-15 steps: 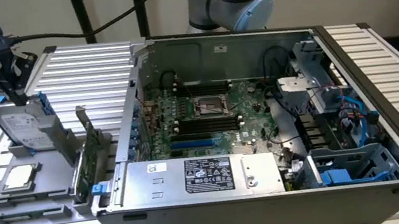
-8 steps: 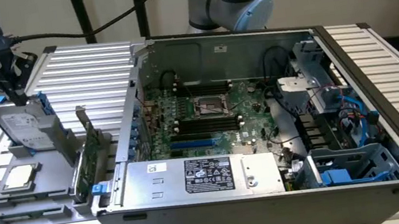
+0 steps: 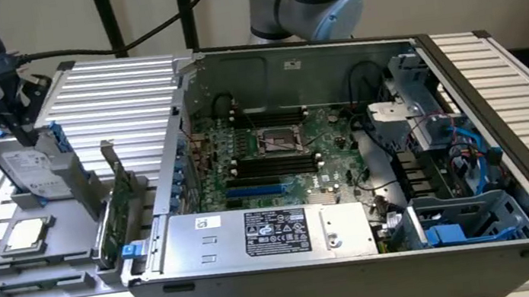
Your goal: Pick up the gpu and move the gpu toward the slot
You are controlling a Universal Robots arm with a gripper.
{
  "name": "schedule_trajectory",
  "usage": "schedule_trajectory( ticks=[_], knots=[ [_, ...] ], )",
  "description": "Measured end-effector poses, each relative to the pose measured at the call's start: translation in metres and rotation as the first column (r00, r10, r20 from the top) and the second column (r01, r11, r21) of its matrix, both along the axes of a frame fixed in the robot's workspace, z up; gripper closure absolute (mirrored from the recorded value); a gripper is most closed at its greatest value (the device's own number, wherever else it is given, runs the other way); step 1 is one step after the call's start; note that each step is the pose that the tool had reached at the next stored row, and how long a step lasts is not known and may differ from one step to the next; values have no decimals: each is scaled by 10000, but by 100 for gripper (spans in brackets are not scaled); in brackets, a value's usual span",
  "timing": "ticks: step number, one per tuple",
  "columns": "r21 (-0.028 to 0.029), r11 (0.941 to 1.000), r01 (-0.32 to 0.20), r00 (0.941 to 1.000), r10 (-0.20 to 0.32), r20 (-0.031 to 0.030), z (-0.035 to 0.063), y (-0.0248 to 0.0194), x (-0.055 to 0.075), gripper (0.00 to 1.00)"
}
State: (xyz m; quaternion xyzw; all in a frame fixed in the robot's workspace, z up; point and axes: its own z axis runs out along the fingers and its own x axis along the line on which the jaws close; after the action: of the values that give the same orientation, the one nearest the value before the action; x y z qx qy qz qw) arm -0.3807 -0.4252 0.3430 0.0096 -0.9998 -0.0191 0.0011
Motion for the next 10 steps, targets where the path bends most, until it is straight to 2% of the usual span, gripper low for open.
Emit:
schedule_trajectory(
  ticks=[10],
  knots=[
    [0,10000,1,10000,-1,-12,-1,-225,354,89]
  ],
)
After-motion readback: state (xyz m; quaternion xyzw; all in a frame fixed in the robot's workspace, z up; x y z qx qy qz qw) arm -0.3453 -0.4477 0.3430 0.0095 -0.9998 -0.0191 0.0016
